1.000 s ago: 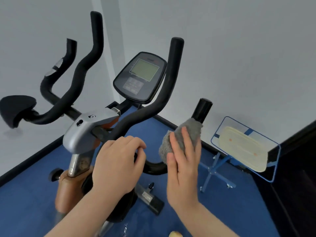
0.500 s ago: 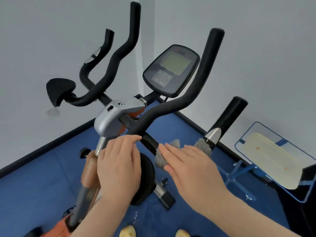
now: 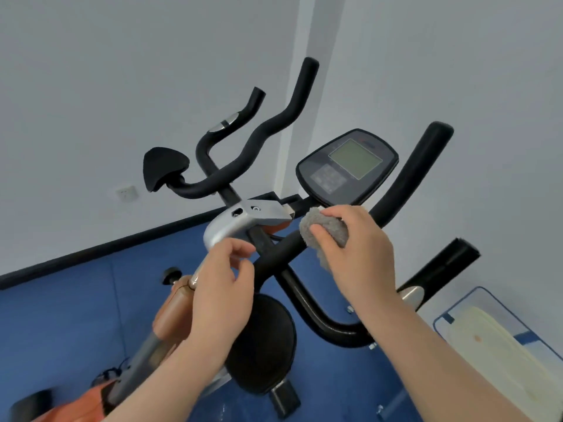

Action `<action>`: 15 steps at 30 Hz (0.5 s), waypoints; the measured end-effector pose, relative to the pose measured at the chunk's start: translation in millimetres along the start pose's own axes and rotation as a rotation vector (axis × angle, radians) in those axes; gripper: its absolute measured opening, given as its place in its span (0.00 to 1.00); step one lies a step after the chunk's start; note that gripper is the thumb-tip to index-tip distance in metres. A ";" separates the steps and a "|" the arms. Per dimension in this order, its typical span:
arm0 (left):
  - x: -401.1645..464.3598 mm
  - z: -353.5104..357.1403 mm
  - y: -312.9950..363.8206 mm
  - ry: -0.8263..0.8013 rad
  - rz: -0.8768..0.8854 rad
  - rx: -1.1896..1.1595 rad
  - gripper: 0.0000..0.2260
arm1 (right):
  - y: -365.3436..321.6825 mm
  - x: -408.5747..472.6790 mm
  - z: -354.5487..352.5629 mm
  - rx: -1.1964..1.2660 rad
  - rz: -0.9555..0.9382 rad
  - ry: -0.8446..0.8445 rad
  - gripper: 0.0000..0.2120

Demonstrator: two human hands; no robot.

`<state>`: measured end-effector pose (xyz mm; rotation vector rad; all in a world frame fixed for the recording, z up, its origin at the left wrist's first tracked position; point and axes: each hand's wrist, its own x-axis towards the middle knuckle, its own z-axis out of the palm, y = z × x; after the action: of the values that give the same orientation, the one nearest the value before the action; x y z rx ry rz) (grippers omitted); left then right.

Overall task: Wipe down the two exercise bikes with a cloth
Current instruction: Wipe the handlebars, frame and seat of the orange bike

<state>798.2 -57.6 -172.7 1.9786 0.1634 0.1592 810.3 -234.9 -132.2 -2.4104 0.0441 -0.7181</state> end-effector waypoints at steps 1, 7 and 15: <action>-0.1 0.1 -2.2 -0.004 -0.018 -0.019 0.11 | -2.4 -3.2 6.4 -0.024 -0.020 0.014 0.09; 4.1 -0.3 -10.2 -0.048 -0.057 -0.134 0.16 | -19.7 -16.0 31.6 0.107 -0.169 -0.314 0.11; 3.8 -2.0 -12.3 -0.082 0.005 -0.141 0.16 | -27.3 -21.1 33.3 0.056 -0.103 -0.269 0.14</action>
<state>801.0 -50.2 -183.1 1.8415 0.0914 0.0898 805.4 -190.2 -148.9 -2.4478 -0.2078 -0.4282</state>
